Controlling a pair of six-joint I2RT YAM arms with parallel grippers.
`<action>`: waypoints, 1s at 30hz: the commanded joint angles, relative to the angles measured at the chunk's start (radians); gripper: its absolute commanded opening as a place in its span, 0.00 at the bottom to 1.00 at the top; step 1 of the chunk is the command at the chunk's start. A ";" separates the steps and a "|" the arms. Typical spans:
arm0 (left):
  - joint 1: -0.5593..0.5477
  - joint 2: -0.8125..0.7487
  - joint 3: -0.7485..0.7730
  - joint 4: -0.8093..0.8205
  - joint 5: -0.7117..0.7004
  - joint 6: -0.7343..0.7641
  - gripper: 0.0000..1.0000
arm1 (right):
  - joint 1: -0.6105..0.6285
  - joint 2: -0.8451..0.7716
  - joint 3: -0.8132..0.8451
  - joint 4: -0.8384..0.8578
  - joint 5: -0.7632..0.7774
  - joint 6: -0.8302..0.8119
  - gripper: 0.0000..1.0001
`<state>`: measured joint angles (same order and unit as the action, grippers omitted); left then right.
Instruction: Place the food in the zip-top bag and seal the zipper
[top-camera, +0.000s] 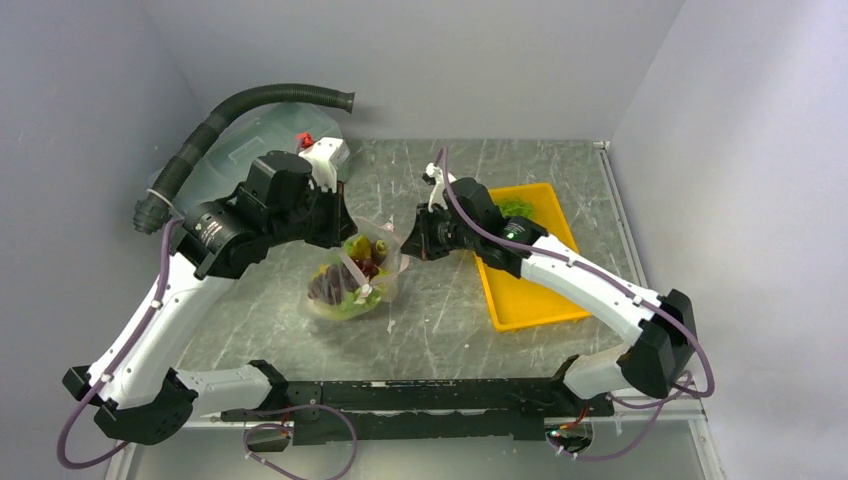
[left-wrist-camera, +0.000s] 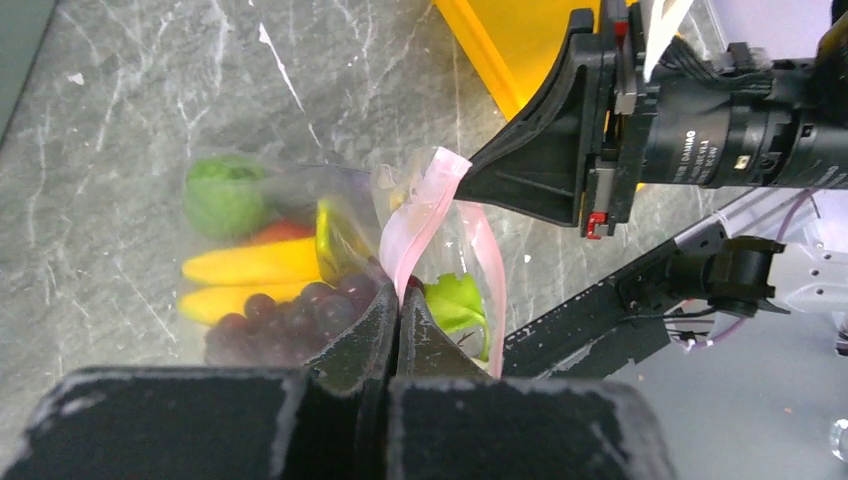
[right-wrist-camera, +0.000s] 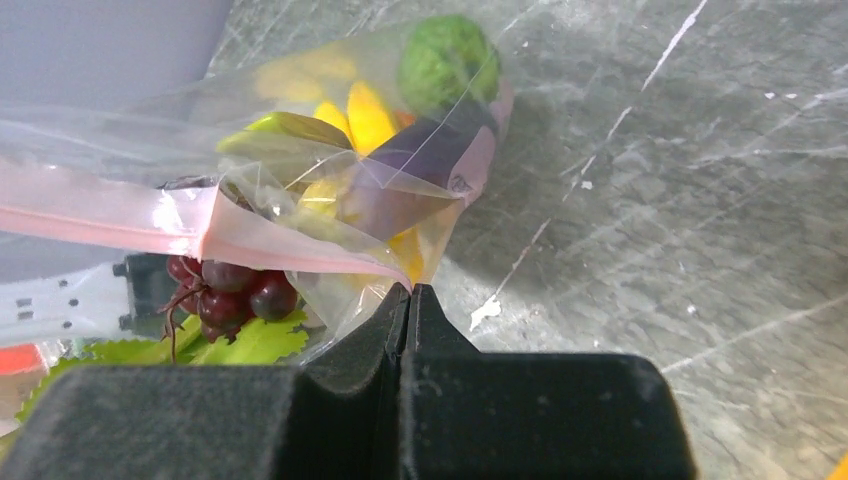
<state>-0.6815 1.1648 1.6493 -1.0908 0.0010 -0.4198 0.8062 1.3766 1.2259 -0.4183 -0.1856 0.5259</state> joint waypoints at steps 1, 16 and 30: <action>-0.002 -0.001 0.054 0.067 -0.030 0.045 0.00 | -0.004 0.043 -0.028 0.152 0.004 0.058 0.00; -0.002 -0.070 -0.333 0.260 0.097 -0.079 0.00 | -0.053 0.088 -0.065 0.038 0.100 -0.032 0.06; -0.001 -0.081 -0.357 0.277 0.091 -0.091 0.00 | -0.076 -0.052 0.062 -0.147 0.183 -0.141 0.55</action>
<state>-0.6823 1.1271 1.2945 -0.8715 0.0895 -0.4934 0.7494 1.4132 1.2041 -0.5117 -0.0563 0.4335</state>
